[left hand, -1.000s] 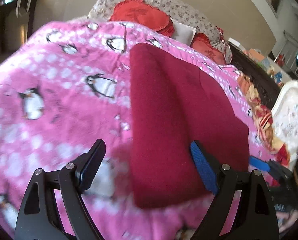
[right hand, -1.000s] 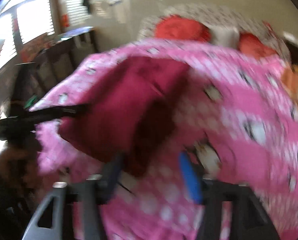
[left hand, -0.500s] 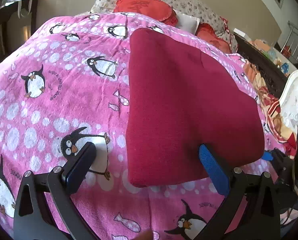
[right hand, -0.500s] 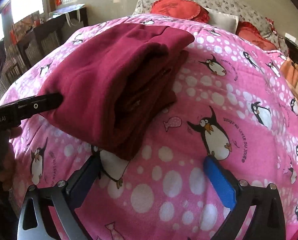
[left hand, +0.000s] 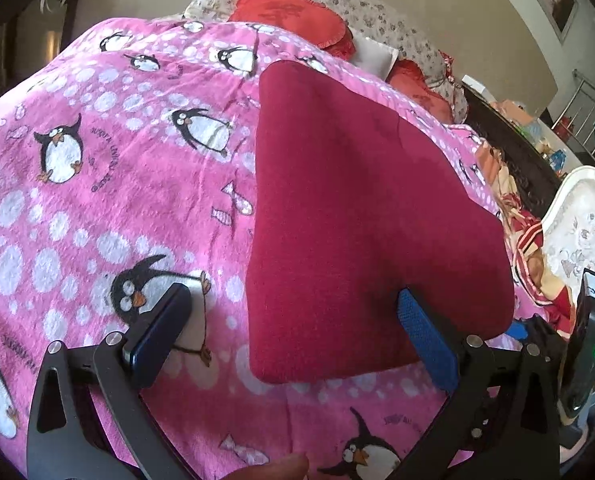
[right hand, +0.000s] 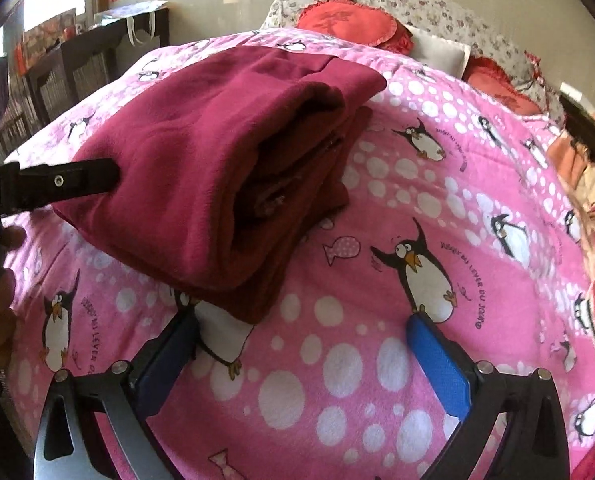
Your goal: Fold small clothes
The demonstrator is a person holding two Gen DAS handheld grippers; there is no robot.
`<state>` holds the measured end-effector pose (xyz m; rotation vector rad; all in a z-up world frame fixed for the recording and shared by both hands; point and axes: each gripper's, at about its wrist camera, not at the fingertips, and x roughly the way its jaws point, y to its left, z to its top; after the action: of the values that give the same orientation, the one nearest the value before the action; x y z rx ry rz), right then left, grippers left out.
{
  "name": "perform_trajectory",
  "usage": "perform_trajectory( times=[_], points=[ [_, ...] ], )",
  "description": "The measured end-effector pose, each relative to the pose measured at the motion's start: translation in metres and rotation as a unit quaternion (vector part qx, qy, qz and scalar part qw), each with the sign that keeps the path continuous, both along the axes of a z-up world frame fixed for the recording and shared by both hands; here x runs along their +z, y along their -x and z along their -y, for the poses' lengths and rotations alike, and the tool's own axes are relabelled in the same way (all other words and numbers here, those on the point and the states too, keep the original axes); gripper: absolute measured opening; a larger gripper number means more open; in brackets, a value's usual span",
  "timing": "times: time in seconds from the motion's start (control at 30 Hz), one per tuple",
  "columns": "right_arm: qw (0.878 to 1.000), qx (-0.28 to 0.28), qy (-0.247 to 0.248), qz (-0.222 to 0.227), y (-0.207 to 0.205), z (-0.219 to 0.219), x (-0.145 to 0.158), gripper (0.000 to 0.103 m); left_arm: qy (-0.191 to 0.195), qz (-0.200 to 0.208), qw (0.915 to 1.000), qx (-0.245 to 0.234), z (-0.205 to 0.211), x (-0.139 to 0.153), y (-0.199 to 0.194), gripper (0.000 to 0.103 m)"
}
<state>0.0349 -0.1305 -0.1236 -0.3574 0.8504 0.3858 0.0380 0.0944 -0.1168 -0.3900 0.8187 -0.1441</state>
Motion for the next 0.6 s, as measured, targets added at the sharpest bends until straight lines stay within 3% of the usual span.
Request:
perform_trajectory(
  times=[0.07, 0.13, 0.27, 0.43, 0.6],
  points=[
    [1.000, 0.000, 0.016, -0.008, 0.002, -0.002, 0.002, 0.103, -0.028, -0.028, 0.9992, 0.009, 0.006, 0.011, 0.004, 0.103],
    [0.999, -0.003, 0.019, -0.029, 0.005, 0.000, 0.008, 0.102, -0.088, -0.044, 0.9950, 0.010, 0.022, 0.032, 0.013, 0.102],
    [0.997, -0.058, -0.028, -0.040, 0.023, 0.024, 0.035, 0.100, -0.152, -0.011, 0.9883, 0.001, 0.052, 0.079, 0.035, 0.102],
    [0.991, -0.123, -0.053, 0.007, 0.040, 0.053, 0.090, 0.101, -0.163, -0.010, 0.9865, 0.004, 0.071, 0.101, 0.030, 0.102],
    [0.991, -0.103, -0.085, 0.000, 0.051, 0.060, 0.116, 0.101, -0.162, -0.028, 0.9863, -0.007, 0.080, 0.095, 0.029, 0.102]
  ],
)
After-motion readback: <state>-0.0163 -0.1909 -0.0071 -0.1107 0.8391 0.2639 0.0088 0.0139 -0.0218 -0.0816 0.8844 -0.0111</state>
